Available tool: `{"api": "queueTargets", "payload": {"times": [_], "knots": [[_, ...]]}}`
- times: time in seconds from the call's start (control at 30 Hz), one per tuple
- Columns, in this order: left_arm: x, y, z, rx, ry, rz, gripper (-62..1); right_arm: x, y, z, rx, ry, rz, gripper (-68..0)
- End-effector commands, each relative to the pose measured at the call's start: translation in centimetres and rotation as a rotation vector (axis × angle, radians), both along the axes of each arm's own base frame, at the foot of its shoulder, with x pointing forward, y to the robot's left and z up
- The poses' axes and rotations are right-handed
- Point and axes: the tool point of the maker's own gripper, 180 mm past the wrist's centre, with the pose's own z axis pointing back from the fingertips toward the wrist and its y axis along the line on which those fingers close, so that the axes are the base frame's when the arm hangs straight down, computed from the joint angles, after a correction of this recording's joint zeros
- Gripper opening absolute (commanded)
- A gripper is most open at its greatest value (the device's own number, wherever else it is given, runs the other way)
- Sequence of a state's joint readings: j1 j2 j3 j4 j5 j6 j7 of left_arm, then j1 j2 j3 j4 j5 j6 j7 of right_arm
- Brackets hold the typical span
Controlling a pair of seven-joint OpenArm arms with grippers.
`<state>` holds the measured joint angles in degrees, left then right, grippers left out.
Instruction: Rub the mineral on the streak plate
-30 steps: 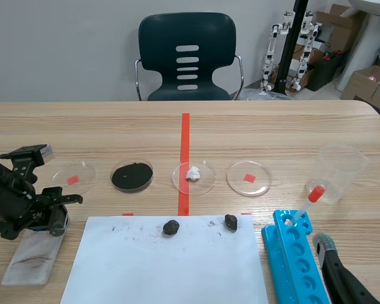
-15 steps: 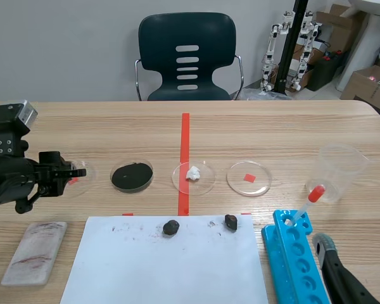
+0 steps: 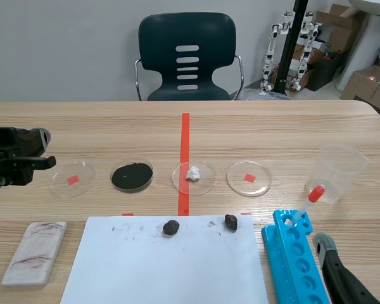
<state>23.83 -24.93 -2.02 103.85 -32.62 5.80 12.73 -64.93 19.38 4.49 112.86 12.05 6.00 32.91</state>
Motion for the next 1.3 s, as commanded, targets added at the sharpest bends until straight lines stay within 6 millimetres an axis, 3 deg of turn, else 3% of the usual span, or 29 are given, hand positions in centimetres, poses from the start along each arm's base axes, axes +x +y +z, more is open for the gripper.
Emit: {"api": "queueTargets", "payload": {"times": [0.0, 0.33, 0.5, 0.9, 1.27], "knots": [[-0.5, -0.6, 0.8, -0.016, -0.042, -0.020, -55.4, 0.4, -0.1, 0.9, 0.008, -0.036, -0.005, 0.4], [-5.3, -5.1, 3.6, -0.010, -0.170, -0.206, -55.4, 0.4, -0.1, 0.9, 0.008, -0.036, -0.005, 0.4], [-7.7, -6.9, 3.1, 0.042, -0.170, -0.320, -55.4, 0.4, -0.1, 0.9, 0.008, -0.036, -0.005, 0.4], [-12.4, -8.7, 2.3, 0.188, -0.219, -0.465, -55.4, 0.4, -0.1, 0.9, 0.008, -0.036, -0.005, 0.4], [-13.0, -9.0, 2.1, 0.210, -0.218, -0.489, -55.4, 0.4, -0.1, 0.9, 0.008, -0.036, -0.005, 0.4]]}}
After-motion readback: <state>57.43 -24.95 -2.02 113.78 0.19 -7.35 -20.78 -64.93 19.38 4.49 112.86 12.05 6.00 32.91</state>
